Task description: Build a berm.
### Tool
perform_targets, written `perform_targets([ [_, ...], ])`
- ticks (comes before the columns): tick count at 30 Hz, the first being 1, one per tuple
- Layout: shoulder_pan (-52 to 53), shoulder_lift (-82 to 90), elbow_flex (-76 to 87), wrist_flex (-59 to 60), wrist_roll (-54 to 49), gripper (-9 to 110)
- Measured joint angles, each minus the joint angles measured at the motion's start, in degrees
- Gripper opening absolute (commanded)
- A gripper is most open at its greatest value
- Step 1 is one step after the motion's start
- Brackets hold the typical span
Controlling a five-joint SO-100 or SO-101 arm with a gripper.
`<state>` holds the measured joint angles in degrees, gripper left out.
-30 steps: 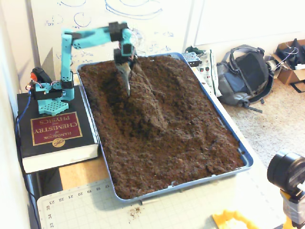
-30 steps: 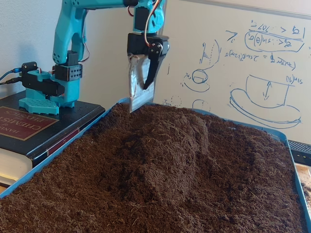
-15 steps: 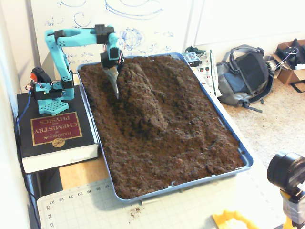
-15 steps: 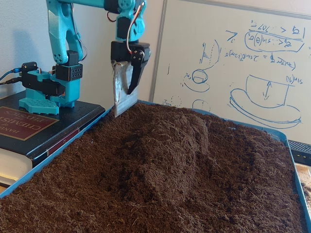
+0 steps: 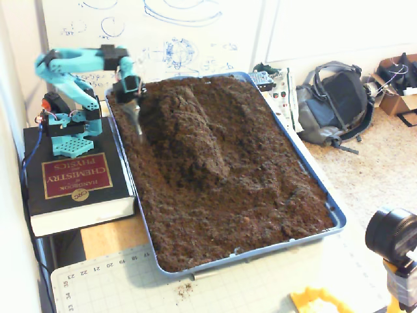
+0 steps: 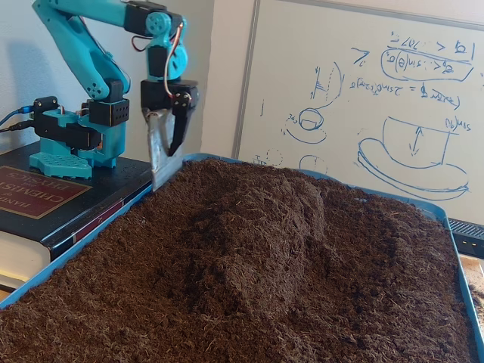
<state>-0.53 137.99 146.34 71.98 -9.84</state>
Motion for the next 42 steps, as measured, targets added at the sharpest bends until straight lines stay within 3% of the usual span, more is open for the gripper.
perform_targets([
  [9, -2.5, 9.7, 10.7, -0.4, 10.6, 1],
  [21, -7.1, 21.4, 20.2, -7.9, 11.3, 1],
  [42, -14.8, 44.4, 31.7, -8.0, 11.4, 1],
])
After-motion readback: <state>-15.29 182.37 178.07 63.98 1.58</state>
